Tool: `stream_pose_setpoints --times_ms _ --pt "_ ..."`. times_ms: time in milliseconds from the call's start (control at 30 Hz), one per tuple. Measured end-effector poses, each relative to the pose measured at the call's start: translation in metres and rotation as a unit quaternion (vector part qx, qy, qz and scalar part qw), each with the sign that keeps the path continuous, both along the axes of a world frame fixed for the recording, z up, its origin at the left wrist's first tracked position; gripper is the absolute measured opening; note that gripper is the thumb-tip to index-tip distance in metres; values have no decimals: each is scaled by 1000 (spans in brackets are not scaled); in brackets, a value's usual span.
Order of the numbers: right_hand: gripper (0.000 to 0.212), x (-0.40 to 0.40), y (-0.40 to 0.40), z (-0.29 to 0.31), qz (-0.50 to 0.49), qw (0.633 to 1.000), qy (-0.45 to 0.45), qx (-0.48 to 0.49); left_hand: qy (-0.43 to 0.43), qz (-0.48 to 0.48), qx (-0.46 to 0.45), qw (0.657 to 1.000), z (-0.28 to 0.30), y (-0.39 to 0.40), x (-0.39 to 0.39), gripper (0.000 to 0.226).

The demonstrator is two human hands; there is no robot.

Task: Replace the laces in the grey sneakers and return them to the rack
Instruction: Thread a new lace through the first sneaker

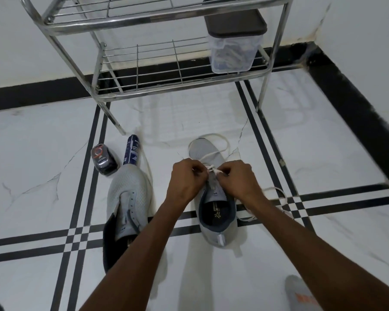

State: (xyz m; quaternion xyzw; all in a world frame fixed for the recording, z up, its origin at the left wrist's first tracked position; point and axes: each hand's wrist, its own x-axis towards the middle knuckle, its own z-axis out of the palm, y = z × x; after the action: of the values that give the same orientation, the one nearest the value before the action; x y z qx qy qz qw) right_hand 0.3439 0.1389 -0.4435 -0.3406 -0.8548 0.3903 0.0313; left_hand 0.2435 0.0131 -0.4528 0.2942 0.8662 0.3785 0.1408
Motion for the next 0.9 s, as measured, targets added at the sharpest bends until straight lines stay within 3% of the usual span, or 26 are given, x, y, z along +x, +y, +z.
stream_pose_setpoints --times_ms 100,233,567,667,767,900 --pt "13 4 11 -4 -57 986 15 -158 3 14 -16 1000 -3 1 3 9" --pt "15 5 16 -8 -66 971 14 -229 21 17 -21 999 -5 5 6 11" --pt "13 1 20 -11 -56 967 12 -249 87 -5 -102 991 -4 10 11 19" --pt "13 0 19 -7 -60 951 19 -303 107 -15 -102 989 -6 11 14 18" --pt "23 -5 21 -5 -81 935 13 -344 94 47 -65 992 -5 10 20 14" --pt "15 -15 20 -9 -77 950 -8 -301 51 141 -34 988 -1 7 35 23"
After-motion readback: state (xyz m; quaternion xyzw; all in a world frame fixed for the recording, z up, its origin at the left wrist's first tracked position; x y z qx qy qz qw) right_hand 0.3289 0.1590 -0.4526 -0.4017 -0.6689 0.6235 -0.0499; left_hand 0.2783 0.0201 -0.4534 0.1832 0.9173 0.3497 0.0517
